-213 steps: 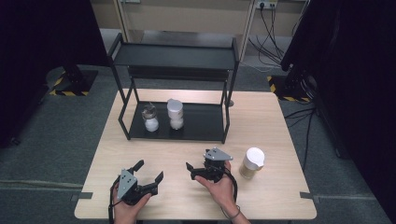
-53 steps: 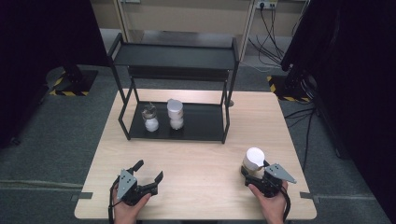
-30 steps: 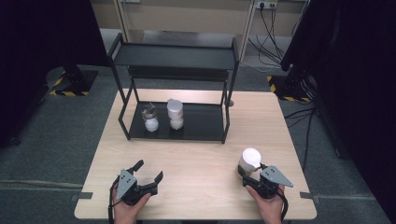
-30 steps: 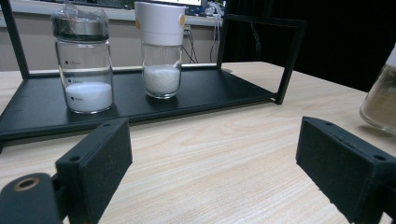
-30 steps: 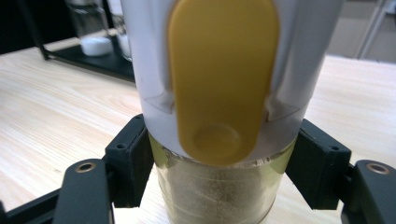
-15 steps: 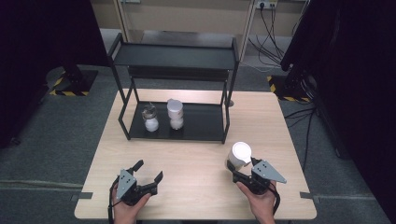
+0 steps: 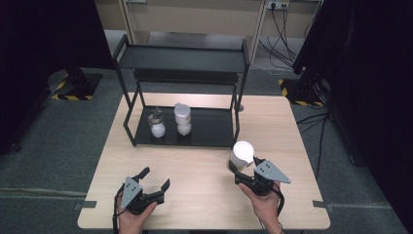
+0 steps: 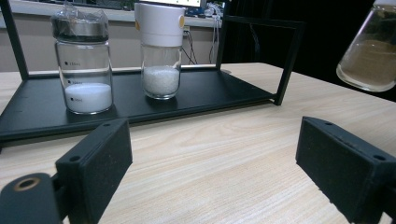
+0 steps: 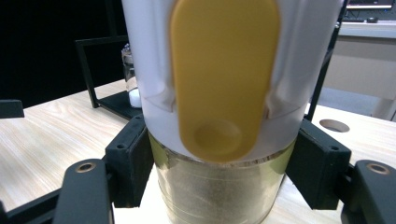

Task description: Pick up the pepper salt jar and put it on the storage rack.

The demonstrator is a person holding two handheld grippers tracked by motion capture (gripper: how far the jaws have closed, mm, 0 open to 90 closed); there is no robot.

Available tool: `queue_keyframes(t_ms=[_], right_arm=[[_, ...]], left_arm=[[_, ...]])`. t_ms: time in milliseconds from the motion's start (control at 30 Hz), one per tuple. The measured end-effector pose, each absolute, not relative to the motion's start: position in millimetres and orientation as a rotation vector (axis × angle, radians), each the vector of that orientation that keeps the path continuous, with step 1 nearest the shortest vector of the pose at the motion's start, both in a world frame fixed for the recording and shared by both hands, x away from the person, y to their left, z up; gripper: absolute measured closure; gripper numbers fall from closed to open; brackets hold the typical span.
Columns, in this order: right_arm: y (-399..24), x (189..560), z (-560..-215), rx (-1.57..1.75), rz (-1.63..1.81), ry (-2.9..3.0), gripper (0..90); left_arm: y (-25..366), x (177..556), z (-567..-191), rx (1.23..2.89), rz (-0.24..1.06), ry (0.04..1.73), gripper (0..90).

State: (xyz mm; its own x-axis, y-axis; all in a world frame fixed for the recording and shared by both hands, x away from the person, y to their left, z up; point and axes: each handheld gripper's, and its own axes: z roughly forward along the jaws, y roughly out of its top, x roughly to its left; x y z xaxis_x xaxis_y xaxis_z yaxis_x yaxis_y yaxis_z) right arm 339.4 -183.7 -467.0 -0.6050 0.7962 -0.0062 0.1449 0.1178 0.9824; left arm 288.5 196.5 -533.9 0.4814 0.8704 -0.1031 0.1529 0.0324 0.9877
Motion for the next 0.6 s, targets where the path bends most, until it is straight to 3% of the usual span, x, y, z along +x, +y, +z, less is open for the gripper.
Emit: queue_keyframes(t_ms=[600], right_arm=[[-159.8, 358.2, -456.2, 0.884, 1.546, 1.849, 31.0]], left_arm=[[195.8, 288.2, -533.9, 1.462, 0.711, 0.945, 10.3]])
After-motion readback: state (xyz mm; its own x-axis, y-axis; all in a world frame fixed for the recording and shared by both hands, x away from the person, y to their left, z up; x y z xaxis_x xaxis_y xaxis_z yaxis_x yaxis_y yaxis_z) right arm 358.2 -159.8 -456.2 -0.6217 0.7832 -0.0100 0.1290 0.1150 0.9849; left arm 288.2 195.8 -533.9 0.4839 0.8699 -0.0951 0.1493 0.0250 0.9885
